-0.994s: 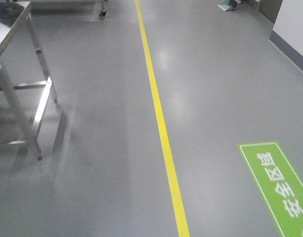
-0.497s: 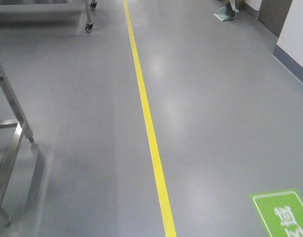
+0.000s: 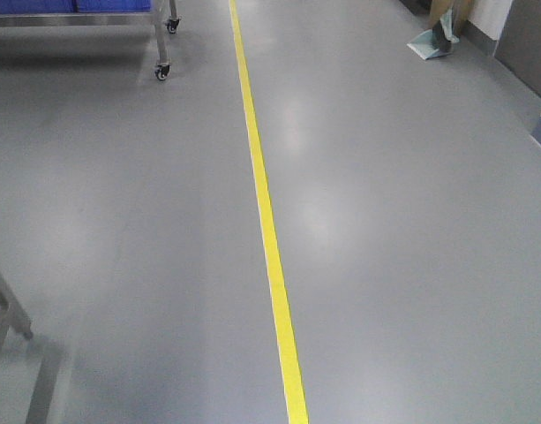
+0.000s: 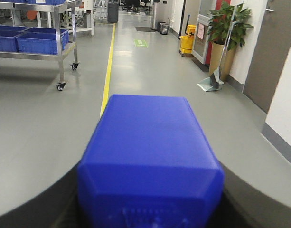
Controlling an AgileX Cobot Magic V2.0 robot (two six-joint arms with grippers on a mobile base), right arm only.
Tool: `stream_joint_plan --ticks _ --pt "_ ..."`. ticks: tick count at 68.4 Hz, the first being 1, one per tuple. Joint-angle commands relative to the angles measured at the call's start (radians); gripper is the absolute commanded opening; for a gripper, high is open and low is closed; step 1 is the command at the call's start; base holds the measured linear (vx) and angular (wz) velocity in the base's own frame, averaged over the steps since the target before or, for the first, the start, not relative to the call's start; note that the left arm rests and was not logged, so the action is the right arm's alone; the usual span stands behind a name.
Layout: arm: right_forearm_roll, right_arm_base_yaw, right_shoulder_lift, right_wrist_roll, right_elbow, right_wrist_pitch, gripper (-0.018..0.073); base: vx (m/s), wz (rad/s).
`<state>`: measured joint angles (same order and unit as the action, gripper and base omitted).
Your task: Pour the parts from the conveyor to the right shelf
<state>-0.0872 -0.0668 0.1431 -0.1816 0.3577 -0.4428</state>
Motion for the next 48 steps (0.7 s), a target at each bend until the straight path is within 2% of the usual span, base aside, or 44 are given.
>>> stream_joint_plan --ticks 1,48 --pt "-0.002 -0.004 0.010 -0.007 0.028 0.083 -0.0006 0.81 0.06" --pt "-0.002 -0.004 0.010 -0.007 0.028 0.083 -0.0006 0.81 0.14"
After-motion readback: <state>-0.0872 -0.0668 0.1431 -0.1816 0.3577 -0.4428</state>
